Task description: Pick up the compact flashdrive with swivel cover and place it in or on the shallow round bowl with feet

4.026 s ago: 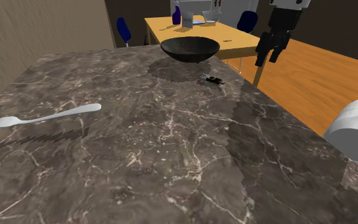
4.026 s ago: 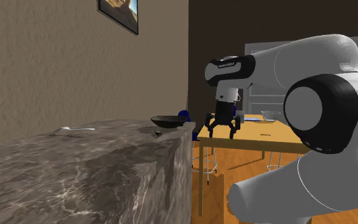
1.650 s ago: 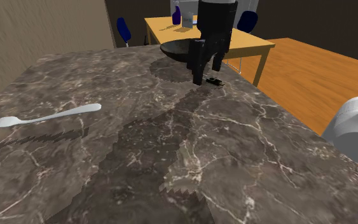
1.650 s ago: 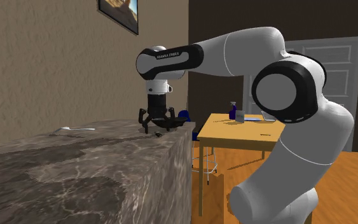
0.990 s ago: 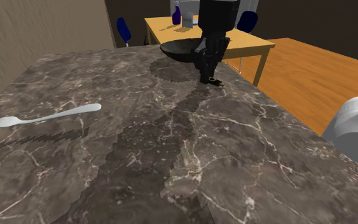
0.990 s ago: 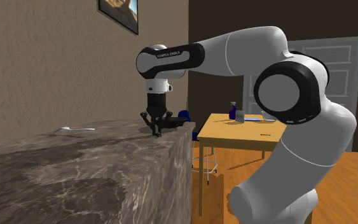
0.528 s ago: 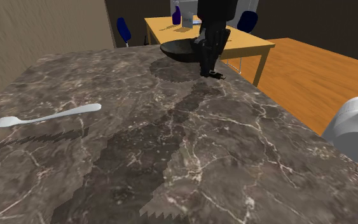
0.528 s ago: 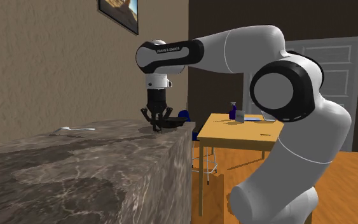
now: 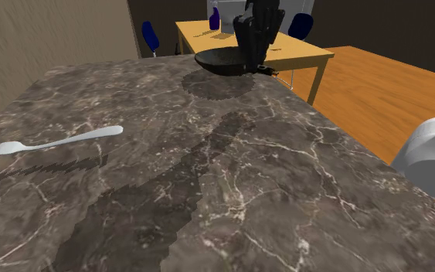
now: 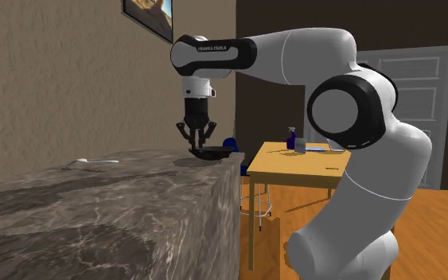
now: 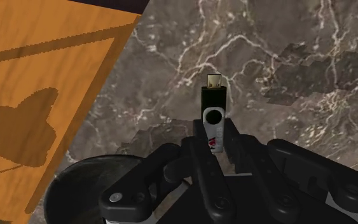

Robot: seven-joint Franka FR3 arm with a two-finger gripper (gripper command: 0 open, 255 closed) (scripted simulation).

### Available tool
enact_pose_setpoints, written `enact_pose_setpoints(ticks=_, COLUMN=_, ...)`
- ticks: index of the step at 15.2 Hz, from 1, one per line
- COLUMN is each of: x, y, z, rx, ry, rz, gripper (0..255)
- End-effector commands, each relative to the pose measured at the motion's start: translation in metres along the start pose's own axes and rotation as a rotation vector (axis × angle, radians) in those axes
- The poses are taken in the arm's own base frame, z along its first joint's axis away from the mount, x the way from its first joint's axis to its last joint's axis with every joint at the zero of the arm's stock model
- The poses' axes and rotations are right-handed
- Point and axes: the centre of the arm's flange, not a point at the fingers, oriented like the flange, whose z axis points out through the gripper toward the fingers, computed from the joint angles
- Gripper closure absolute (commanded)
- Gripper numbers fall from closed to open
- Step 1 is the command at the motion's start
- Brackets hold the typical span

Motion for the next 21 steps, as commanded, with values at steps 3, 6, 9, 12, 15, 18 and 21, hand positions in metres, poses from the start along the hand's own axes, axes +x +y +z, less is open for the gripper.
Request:
enact_pose_setpoints(ticks=3, x=0.001, y=-0.001, z=-0.021, rx=0.000, ry=0.000, rz=0.000, gripper=255)
enact_pose_setpoints(ticks=6, x=0.001, y=0.000, z=-0.037, rx=0.000, ry=0.000, rz=0.000, gripper=255)
enact_pose_setpoints(ticks=9, x=0.002, y=0.000, z=-0.053, rx=0.000, ry=0.000, rz=0.000, gripper=255)
enact_pose_setpoints(ticks=12, x=0.024, y=0.015, z=-0.057, rx=0.000, ry=0.000, rz=0.000, gripper=255)
enact_pose_setpoints(ticks=15, x=0.057, y=0.037, z=-0.057, rx=0.000, ry=0.000, rz=0.000, gripper=255)
enact_pose_setpoints(ticks=18, x=0.089, y=0.060, z=-0.057, rx=0.000, ry=0.000, rz=0.000, gripper=255)
enact_pose_setpoints(ticks=21, x=0.122, y=0.082, z=-0.056, rx=0.000, ry=0.000, rz=0.000, gripper=255)
